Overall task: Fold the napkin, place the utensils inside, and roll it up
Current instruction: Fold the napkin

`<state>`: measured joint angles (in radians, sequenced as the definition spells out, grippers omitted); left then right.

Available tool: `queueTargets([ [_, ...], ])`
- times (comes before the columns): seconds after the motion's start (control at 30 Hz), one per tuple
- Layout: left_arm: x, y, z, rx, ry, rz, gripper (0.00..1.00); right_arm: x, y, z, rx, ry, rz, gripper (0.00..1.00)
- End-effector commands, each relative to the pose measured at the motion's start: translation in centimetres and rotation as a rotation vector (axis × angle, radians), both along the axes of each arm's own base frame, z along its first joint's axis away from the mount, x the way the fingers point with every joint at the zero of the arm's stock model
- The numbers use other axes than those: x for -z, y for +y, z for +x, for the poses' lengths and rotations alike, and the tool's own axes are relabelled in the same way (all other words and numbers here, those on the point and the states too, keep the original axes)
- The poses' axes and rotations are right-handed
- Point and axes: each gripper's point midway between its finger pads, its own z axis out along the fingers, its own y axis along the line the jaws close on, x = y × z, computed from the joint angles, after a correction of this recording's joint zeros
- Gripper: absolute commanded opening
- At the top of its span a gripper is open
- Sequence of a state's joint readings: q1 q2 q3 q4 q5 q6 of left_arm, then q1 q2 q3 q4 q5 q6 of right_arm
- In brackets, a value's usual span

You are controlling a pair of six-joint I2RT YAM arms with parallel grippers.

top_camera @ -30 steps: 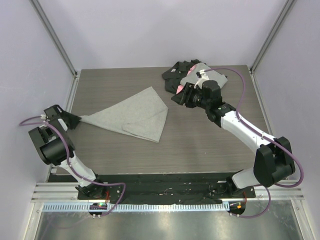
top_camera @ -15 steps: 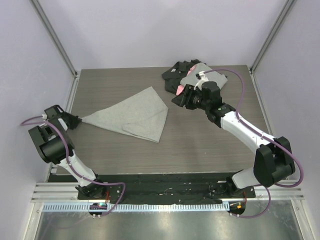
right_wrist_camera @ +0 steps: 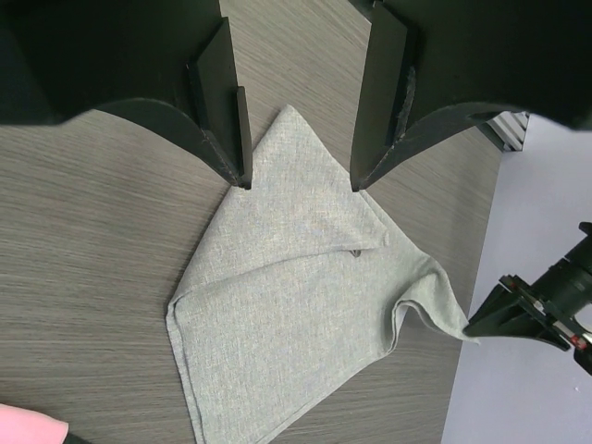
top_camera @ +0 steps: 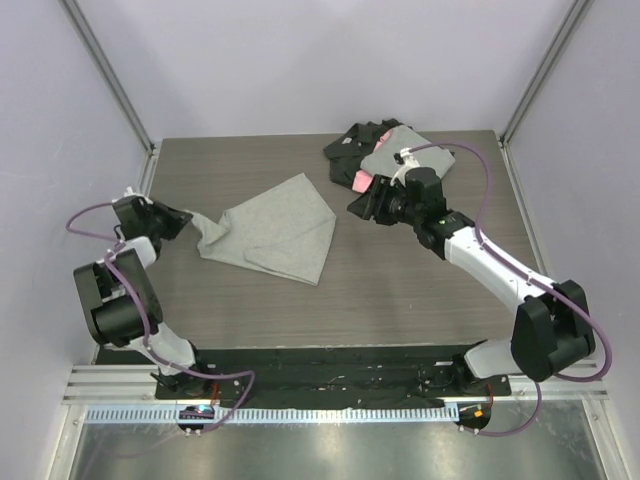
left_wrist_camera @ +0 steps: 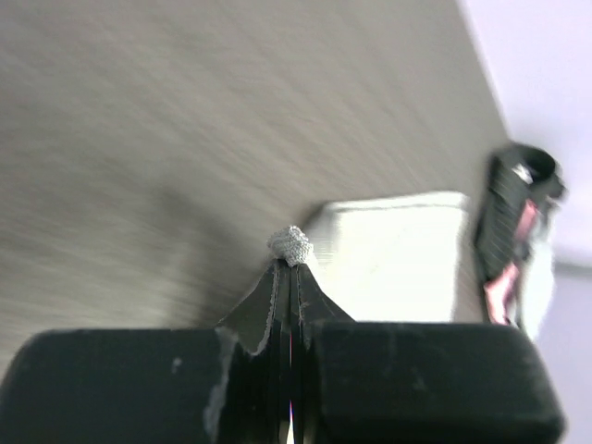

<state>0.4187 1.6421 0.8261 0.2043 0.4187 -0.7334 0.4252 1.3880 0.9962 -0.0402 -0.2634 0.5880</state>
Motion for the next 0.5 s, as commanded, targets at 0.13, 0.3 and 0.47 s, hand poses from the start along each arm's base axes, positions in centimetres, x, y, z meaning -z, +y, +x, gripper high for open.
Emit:
queueTargets([
  [0.13, -7.0, -8.4, 1.0, 0.224, -0.219, 0.016, 0.00, -2.5, -0.6, -1.0, 0.018, -0.071, -0.010, 0.54],
  [0.3, -8.7, -12.8, 0.0, 0.292, -0.266, -0.017, 0.00, -2.4, -0.4, -1.7, 0.021, -0.068, -0.026, 0.54],
  [0.47, -9.4, -15.9, -0.9, 0.347, -0.294, -0.044, 0.00, -2.3, 0.3, -2.2, 0.010, -0.066, -0.031, 0.54],
])
